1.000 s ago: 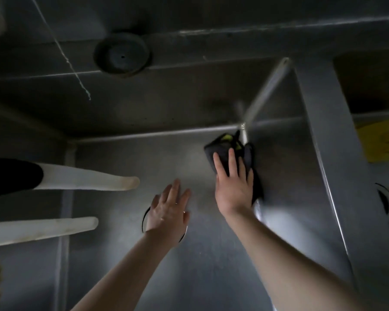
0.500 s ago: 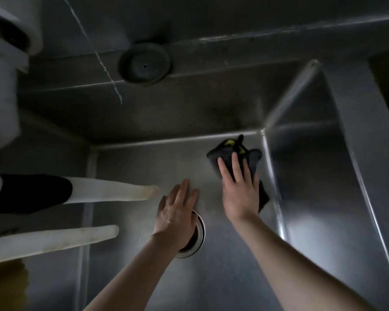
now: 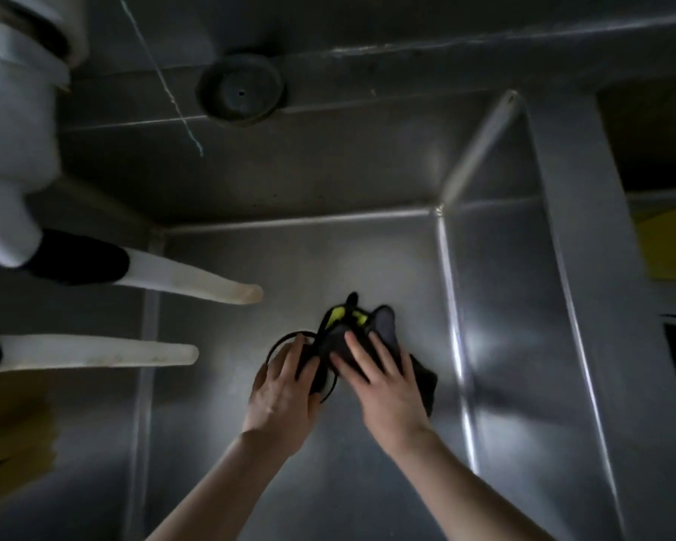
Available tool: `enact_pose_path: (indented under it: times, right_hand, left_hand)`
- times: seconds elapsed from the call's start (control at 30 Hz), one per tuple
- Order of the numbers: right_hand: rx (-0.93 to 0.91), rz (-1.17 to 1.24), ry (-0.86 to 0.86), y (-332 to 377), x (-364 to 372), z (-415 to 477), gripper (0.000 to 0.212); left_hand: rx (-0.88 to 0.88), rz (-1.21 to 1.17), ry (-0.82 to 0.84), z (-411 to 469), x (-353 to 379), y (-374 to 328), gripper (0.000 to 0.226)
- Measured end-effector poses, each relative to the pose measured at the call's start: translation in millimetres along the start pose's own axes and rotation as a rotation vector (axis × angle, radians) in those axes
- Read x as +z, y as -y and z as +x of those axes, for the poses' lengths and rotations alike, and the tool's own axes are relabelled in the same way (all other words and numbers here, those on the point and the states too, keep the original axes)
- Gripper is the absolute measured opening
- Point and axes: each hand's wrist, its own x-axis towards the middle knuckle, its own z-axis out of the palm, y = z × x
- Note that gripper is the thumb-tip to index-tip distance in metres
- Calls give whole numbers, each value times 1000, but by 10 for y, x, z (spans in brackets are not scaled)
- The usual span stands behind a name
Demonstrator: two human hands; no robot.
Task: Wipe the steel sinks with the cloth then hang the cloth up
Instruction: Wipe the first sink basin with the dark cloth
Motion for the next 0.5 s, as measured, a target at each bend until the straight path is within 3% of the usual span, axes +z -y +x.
enact_pose_path:
  times: [0.2,0.37,0.5]
  right_hand:
    - [-28,51,206,232,-8,-801,52]
    - [-4,110,447,263,-396,-924,53]
    - [87,182,272,392,-846,-1047,63]
  left_hand:
    - [98,22,74,-633,194,-73,50]
    - [157,-26,-12,-876,-13,-151,38]
    - [169,-38,-62,-1092,-349,-277,42]
